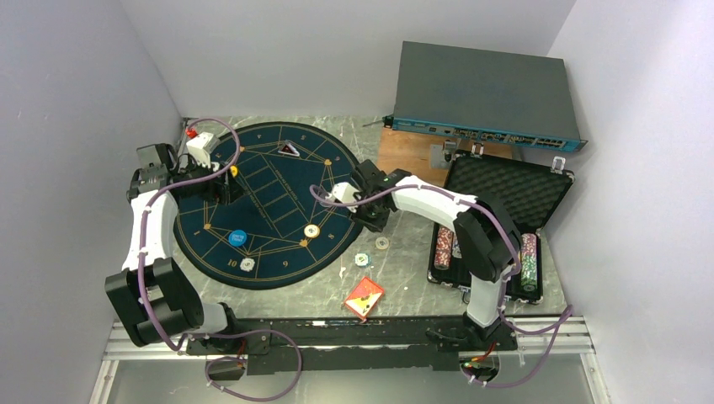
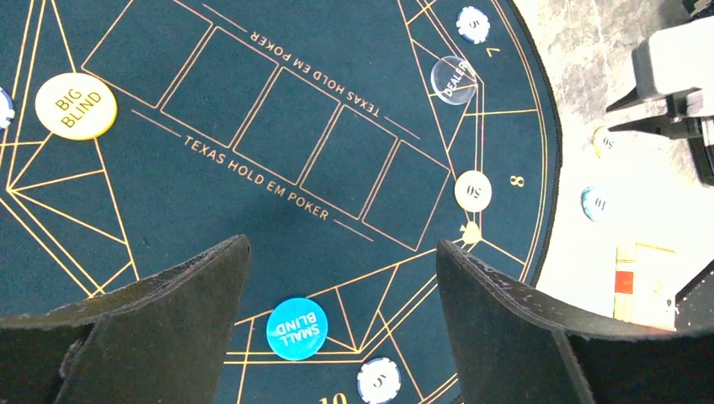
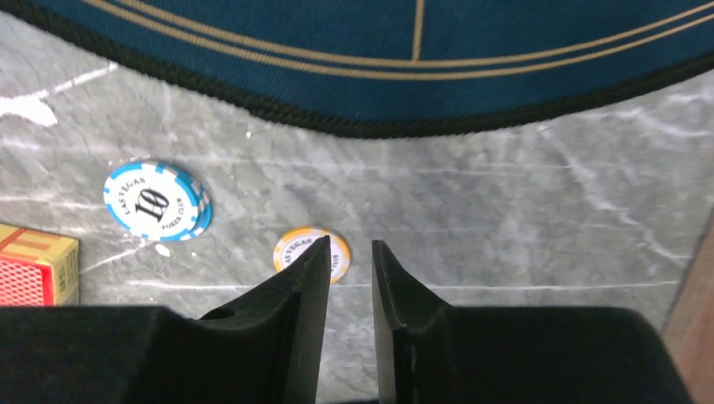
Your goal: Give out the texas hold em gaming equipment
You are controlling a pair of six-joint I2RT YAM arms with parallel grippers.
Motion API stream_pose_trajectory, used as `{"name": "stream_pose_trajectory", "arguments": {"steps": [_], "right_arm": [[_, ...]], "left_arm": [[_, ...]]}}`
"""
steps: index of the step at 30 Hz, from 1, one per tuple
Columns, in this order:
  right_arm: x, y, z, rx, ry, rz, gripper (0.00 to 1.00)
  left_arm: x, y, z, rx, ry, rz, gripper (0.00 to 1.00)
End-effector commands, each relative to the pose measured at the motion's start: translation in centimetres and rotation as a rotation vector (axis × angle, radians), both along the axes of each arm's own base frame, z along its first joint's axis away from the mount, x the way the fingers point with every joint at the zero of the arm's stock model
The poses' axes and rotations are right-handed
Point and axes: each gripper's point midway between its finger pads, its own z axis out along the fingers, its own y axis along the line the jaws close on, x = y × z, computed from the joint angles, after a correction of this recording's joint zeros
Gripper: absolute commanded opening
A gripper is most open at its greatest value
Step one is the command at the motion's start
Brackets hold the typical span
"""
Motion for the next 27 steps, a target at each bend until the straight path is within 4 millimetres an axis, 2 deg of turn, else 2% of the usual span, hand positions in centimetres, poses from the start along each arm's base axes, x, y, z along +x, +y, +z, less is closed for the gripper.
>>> {"name": "stream_pose_trajectory", "arguments": {"steps": [1,4,6,9,12,17,27], "right_arm": [[1.7,1.7,1.8,0.043,-0.023,0.012,0.29],[1.1,1.5,1.4,0.035,0.01,0.019,0.41],[0.4,0.7,0.9,0.01,0.027,0.02,0.5],[-0.9,-0.7,0.3,-0.024,0.054,0.022,0.57],[-1.6,-1.7,-0.1,-0.061,0.078,0.021,0.6],[-1.7,-2.6,-0.9,-0.115,0.088,0.018,0.62],[-2.3,-2.5,-3.1,-0.125,0.135,0.012,0.7]], "left_arm": [[0.9,0.1,1.5,0.011,-0.051,-0.006,0.86],[0.9,0.2,1.5,0.019,-0.05,-0.009,0.87],[0.8,0.2,1.5,0.023,-0.054,-0.012,0.87],[0.8,0.2,1.6,0.023,-0.056,-0.015,0.87],[0.8,0.0,1.6,0.014,-0.055,-0.017,0.87],[0.8,0.0,1.5,0.007,-0.056,-0.017,0.87],[0.8,0.1,1.4,0.016,-0.056,-0.016,0.87]]}}
